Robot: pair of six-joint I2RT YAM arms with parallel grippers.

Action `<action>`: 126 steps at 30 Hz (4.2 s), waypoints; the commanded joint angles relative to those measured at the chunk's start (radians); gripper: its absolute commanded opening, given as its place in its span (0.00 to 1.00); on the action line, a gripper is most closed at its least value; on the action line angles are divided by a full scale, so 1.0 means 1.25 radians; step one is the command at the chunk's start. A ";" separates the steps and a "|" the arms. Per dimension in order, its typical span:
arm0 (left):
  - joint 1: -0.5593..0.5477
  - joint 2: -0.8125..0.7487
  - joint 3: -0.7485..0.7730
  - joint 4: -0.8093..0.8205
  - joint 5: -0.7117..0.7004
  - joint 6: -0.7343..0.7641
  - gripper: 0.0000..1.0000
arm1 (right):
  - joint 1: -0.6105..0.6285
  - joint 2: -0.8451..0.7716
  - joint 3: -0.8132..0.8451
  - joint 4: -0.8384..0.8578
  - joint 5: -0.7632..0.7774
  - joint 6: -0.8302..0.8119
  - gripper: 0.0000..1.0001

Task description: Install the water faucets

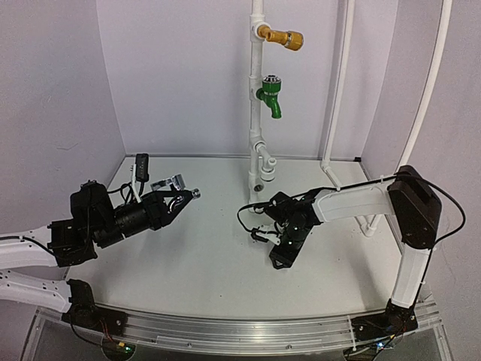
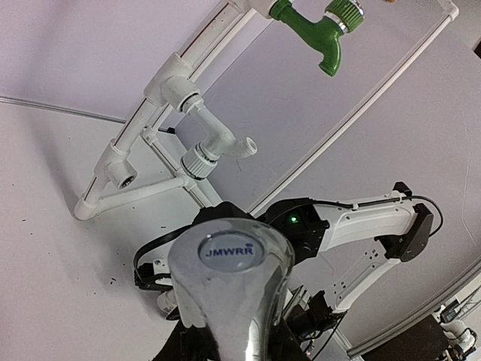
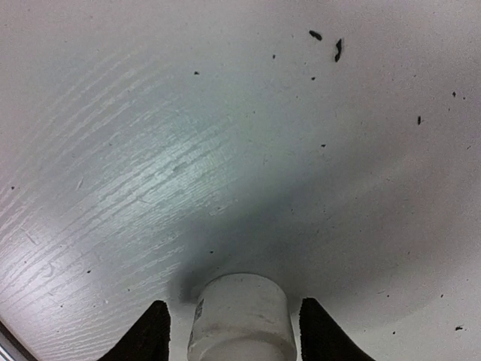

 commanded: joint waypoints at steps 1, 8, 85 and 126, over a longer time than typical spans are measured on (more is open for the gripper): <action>0.005 -0.030 0.021 0.036 -0.021 -0.011 0.00 | 0.002 0.009 0.023 -0.010 0.013 0.014 0.51; 0.005 -0.026 0.015 0.044 -0.024 -0.010 0.00 | 0.001 0.011 0.018 -0.009 0.007 0.013 0.40; 0.001 0.262 0.220 0.362 0.656 -0.126 0.00 | 0.230 -0.647 -0.207 0.755 -0.308 -1.008 0.00; -0.023 0.286 0.256 0.246 0.614 -0.074 0.00 | 0.230 -0.634 -0.204 0.795 -0.333 -1.095 0.00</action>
